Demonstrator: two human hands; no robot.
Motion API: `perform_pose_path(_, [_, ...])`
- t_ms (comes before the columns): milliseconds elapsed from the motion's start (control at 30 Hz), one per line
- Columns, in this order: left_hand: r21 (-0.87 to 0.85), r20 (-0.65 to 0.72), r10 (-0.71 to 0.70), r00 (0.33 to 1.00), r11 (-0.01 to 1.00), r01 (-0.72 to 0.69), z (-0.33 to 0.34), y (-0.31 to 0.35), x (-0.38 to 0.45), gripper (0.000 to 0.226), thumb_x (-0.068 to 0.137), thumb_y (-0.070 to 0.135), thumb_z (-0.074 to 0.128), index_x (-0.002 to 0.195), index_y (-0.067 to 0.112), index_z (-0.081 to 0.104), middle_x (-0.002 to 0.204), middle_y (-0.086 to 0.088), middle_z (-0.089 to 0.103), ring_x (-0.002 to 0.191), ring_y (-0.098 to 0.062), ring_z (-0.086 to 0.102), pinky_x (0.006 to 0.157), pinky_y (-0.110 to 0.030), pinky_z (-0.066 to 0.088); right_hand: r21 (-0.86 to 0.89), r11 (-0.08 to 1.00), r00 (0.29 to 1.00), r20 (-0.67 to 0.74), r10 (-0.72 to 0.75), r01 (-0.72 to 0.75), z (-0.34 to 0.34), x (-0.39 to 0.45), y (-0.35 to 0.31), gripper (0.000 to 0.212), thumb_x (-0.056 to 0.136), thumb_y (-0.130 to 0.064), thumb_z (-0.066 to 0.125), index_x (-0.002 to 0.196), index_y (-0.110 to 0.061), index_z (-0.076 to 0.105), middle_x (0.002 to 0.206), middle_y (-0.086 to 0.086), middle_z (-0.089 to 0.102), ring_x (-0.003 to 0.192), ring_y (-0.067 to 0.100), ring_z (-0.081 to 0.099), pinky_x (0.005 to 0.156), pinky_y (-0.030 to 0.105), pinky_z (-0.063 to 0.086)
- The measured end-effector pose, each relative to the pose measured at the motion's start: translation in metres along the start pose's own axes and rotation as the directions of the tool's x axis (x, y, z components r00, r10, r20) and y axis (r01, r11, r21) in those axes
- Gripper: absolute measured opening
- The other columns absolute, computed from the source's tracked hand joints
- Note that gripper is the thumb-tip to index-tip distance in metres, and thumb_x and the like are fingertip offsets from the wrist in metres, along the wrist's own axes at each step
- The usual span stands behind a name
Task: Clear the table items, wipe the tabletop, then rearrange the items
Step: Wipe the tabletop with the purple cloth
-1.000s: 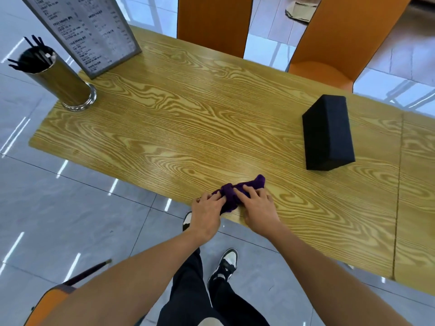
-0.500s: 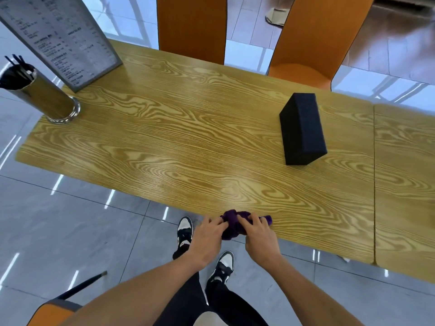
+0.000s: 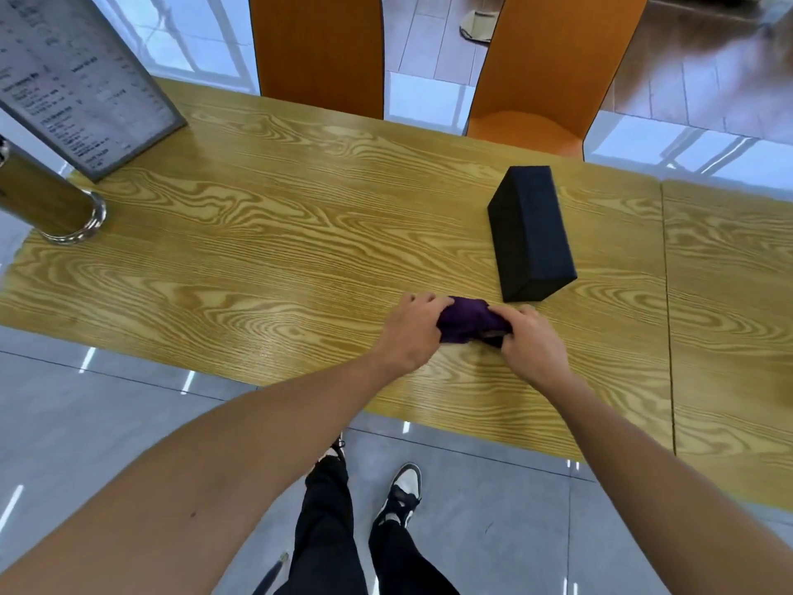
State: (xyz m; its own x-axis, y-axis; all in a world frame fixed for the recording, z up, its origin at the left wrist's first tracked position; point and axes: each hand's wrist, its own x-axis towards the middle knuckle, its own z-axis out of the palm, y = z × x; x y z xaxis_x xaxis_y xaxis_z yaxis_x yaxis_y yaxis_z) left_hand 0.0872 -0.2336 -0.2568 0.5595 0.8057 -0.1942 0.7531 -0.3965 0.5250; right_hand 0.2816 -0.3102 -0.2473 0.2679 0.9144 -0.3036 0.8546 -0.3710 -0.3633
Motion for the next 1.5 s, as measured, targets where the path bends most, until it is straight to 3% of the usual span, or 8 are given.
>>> perform_pose_path(233, [0.167, 0.190, 0.009, 0.982, 0.985, -0.042, 0.042, -0.002, 0.013, 0.062, 0.091, 0.006, 0.062, 0.147, 0.024, 0.045, 0.147, -0.001, 0.045, 0.125, -0.033, 0.041, 0.101, -0.045, 0.042, -0.162, 0.986, 0.986, 0.149, 0.069, -0.044, 0.035, -0.018, 0.031, 0.068, 0.093, -0.009, 0.052, 0.152, -0.036, 0.032, 0.136, 0.003, 0.041, 0.123, 0.028, 0.039, 0.076, 0.043, 0.051])
perform_pose_path(600, [0.167, 0.200, -0.032, 0.979, 0.986, -0.002, 0.054, 0.012, -0.075, 0.046, 0.088, 0.004, 0.058, 0.129, 0.024, 0.058, 0.125, 0.002, 0.055, 0.113, -0.032, 0.046, 0.086, -0.045, 0.050, -0.081, 0.996, 0.988, 0.150, 0.039, -0.027, 0.073, -0.081, 0.001, 0.059, 0.096, -0.023, 0.058, 0.150, -0.027, 0.035, 0.129, 0.006, 0.046, 0.115, 0.027, 0.046, 0.070, 0.034, 0.052])
perform_pose_path(867, [0.084, 0.315, -0.056, 0.948, 0.996, 0.031, 0.051, 0.007, -0.124, 0.032, 0.092, 0.017, 0.058, 0.123, 0.020, 0.064, 0.121, 0.000, 0.056, 0.105, -0.028, 0.050, 0.089, -0.035, 0.038, 0.054, 0.998, 0.971, 0.237, 0.012, -0.025, 0.091, -0.131, -0.010, 0.053, 0.089, -0.018, 0.058, 0.139, -0.032, 0.046, 0.118, -0.003, 0.052, 0.095, 0.021, 0.058, 0.061, 0.029, 0.040])
perform_pose_path(1033, [-0.068, 0.548, -0.110, 0.829, 0.982, 0.175, 0.036, -0.004, -0.135, 0.018, 0.076, 0.011, 0.062, 0.089, 0.017, 0.072, 0.089, -0.003, 0.070, 0.079, -0.025, 0.067, 0.067, -0.042, 0.059, 0.122, 0.993, 0.933, 0.357, -0.043, -0.001, 0.075, -0.139, -0.013, 0.037, 0.082, -0.025, 0.054, 0.114, -0.039, 0.065, 0.098, -0.009, 0.056, 0.085, 0.017, 0.059, 0.070, 0.037, 0.051])
perform_pose_path(1167, [-0.041, 0.489, -0.125, 0.863, 0.985, 0.165, 0.006, -0.001, -0.115, 0.028, 0.080, 0.007, 0.061, 0.104, 0.017, 0.072, 0.086, -0.002, 0.070, 0.062, -0.017, 0.063, 0.053, -0.029, 0.052, 0.178, 0.984, 0.947, 0.312, -0.081, 0.026, 0.037, -0.109, -0.018, 0.034, 0.079, -0.027, 0.055, 0.106, -0.044, 0.067, 0.097, -0.010, 0.060, 0.086, 0.015, 0.061, 0.071, 0.034, 0.050])
perform_pose_path(1233, [-0.062, 0.358, -0.109, 0.927, 0.988, 0.140, -0.001, 0.002, -0.099, 0.037, 0.081, 0.010, 0.064, 0.116, 0.021, 0.070, 0.098, -0.003, 0.066, 0.081, -0.023, 0.066, 0.058, -0.032, 0.054, 0.194, 0.981, 0.975, 0.209, -0.068, 0.027, 0.020, -0.090, -0.020, 0.040, 0.084, -0.024, 0.058, 0.119, -0.041, 0.065, 0.102, -0.009, 0.058, 0.088, 0.016, 0.062, 0.071, 0.033, 0.048])
perform_pose_path(1367, [-0.084, 0.168, -0.111, 0.980, 0.988, 0.126, -0.002, 0.010, -0.069, 0.053, 0.086, 0.012, 0.064, 0.138, 0.018, 0.057, 0.126, -0.006, 0.057, 0.115, -0.028, 0.053, 0.096, -0.042, 0.050, 0.135, 0.990, 0.997, 0.054, -0.050, 0.042, 0.003, -0.069, -0.021, 0.045, 0.092, -0.019, 0.058, 0.135, -0.033, 0.055, 0.112, -0.001, 0.054, 0.089, 0.021, 0.060, 0.075, 0.039, 0.053])
perform_pose_path(1500, [-0.128, 0.304, -0.096, 0.948, 0.982, 0.141, 0.004, 0.017, -0.064, 0.054, 0.087, 0.011, 0.061, 0.140, 0.013, 0.055, 0.137, -0.011, 0.057, 0.128, -0.029, 0.052, 0.105, -0.039, 0.044, 0.025, 1.000, 0.991, 0.133, 0.008, -0.011, 0.013, -0.073, -0.012, 0.050, 0.093, -0.014, 0.054, 0.141, -0.029, 0.049, 0.118, 0.003, 0.049, 0.095, 0.026, 0.059, 0.077, 0.040, 0.052])
